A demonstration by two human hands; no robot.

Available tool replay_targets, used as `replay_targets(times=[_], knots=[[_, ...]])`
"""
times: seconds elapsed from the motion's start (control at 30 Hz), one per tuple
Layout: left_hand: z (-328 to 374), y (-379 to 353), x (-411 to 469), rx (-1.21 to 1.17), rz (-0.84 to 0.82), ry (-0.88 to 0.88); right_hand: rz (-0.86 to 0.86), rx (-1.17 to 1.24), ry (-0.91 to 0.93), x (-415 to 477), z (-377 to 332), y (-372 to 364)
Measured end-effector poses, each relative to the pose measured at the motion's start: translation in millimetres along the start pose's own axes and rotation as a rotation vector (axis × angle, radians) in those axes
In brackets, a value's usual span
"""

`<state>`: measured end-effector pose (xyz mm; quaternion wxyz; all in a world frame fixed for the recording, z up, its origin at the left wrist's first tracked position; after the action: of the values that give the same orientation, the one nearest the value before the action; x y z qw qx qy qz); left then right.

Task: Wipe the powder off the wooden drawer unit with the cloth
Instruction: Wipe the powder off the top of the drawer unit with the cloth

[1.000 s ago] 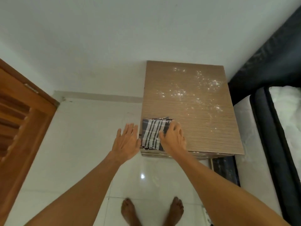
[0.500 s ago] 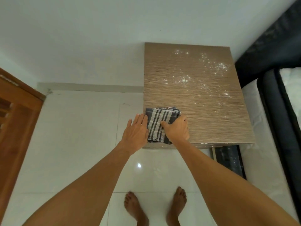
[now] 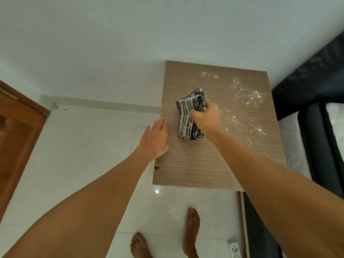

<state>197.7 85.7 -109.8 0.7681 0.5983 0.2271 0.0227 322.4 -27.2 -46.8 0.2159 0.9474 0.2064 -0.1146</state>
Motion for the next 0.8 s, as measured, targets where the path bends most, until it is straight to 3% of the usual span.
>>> replay_targets(times=[0.17, 0.4, 0.57, 0.8], knots=[[-1, 16, 44, -0.054, 0.036, 0.076, -0.046, -0.249, 0.232, 96, -47, -4], [0, 22, 71, -0.129, 0.115, 0.177, 0.02, -0.846, 0.581, 174, -97, -25], [3, 18, 72, -0.1, 0.106, 0.184, -0.256, -1.124, 0.593, 201, -57, -67], [6, 16, 69, -0.072, 0.117, 0.184, -0.299, -1.146, 0.722, 219, -32, -72]])
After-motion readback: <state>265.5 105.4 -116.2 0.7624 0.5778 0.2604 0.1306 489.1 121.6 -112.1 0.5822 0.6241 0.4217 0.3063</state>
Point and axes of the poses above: each hand's wrist, its own x-axis towards the middle knuckle, its own y-axis out of the back of the hand, z = x × y, the point moved 8 cm from there along x, towards the middle knuckle, and after that the axes turned 5 degrees about x, right-handed, at the moved point
